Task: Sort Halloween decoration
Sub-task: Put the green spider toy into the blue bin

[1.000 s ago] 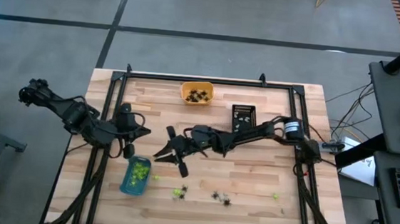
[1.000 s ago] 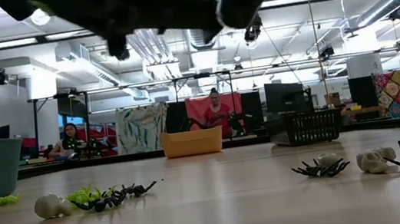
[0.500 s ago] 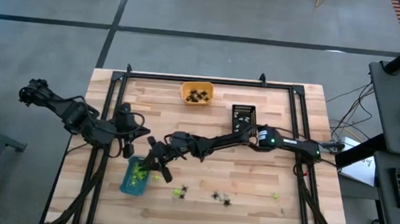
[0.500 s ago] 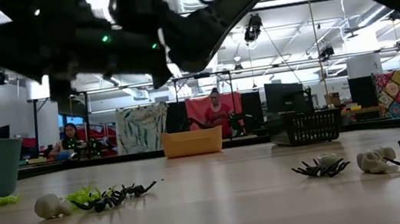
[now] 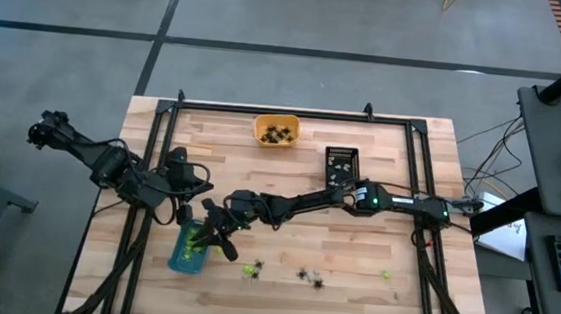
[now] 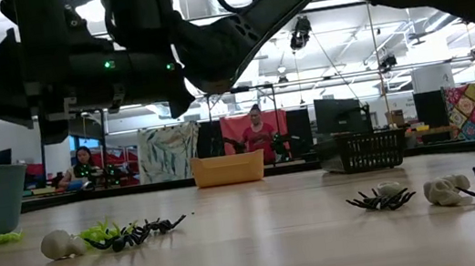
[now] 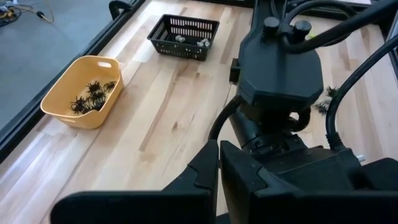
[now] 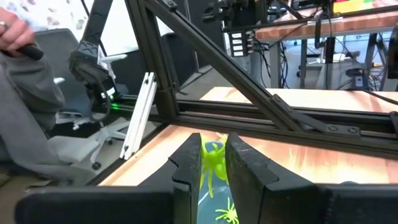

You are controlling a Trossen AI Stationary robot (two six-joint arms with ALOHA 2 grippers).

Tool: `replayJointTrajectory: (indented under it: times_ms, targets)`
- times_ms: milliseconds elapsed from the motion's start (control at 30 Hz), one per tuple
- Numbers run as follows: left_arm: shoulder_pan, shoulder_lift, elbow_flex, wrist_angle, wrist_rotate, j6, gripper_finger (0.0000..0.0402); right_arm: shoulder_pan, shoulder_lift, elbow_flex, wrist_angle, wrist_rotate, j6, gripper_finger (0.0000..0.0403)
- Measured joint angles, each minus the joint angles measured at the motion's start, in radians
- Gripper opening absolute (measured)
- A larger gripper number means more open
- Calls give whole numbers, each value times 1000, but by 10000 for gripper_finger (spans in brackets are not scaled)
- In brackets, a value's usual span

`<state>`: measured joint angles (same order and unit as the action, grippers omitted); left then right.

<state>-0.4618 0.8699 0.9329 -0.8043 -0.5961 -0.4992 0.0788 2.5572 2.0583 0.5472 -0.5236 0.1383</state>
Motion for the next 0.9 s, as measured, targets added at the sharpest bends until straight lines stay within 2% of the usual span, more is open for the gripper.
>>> replayJointTrajectory:
  times_ms: [533, 667, 900]
  targets:
    - [0, 13, 0, 0, -22, 9, 0, 0, 0, -1, -20, 2, -33, 59]
    - [0, 15, 0, 0, -23, 10, 0, 5, 0, -1, -50, 97, -36, 60]
    - [0, 15, 0, 0, -23, 11, 0, 4, 0, -2, -87, 108, -44, 110]
